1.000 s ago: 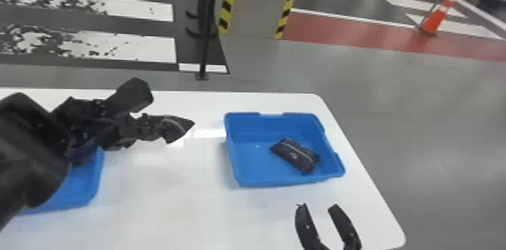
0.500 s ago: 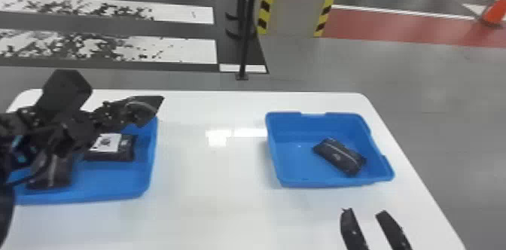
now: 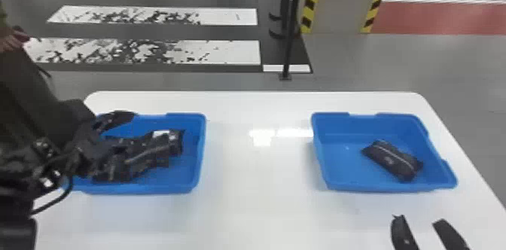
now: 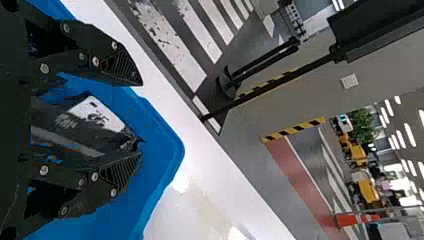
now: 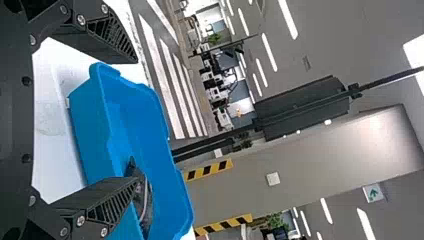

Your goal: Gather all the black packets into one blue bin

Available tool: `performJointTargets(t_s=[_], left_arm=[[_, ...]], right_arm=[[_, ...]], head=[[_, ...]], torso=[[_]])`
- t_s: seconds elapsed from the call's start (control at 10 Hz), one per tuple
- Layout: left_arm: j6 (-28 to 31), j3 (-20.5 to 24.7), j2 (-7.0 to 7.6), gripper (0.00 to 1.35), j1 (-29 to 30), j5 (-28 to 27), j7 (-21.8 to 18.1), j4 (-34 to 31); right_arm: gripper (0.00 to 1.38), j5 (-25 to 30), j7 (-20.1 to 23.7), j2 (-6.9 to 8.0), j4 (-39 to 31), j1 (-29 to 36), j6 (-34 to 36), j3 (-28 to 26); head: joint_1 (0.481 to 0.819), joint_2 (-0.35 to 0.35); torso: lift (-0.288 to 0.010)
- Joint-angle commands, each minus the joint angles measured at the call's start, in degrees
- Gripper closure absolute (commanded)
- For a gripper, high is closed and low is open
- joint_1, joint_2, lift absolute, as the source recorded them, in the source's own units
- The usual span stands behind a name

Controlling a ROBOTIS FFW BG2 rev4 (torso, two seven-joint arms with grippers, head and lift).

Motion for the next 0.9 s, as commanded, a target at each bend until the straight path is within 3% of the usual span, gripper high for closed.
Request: performJointTargets(t_s=[0.0,0.2,0.4,0.5,0.8], left_arm=[[-8.68,2.87,-0.95,0.27,4.86,6.99,1.64,-1.05],[-16.70,7.55,-3.68,0.35,16.11,16.70,6.30,-5.41],[-24.72,8.12,-5.26,0.35,25.11,26.99,8.76,-5.41],[-29.22,7.21,-6.31,0.35,29.61,33.27,10.16,-5.41],[-35.40,7.09,-10.01,0.35,40.30,40.70,15.52,-10.47]], right_arm=[[0.19,2.14,-0.08,0.05,-0.42,-0.62,0.66,-0.12],[0.19,7.51,-0.87,0.05,-3.37,-2.03,5.16,-0.69],[0.19,11.17,-1.31,0.05,-6.33,-3.85,10.36,-2.06],[0.19,15.74,-1.49,0.05,-9.98,-4.84,15.14,-3.89],[0.20,24.31,-1.49,-1.58,-15.75,-10.89,34.55,-7.54]], head=[[0.695,-0.006],[0.695,0.001],[0.695,0.027],[0.695,0.032],[0.695,0.016]], torso=[[-0.110],[-0.110],[-0.110],[-0.110],[-0.110]])
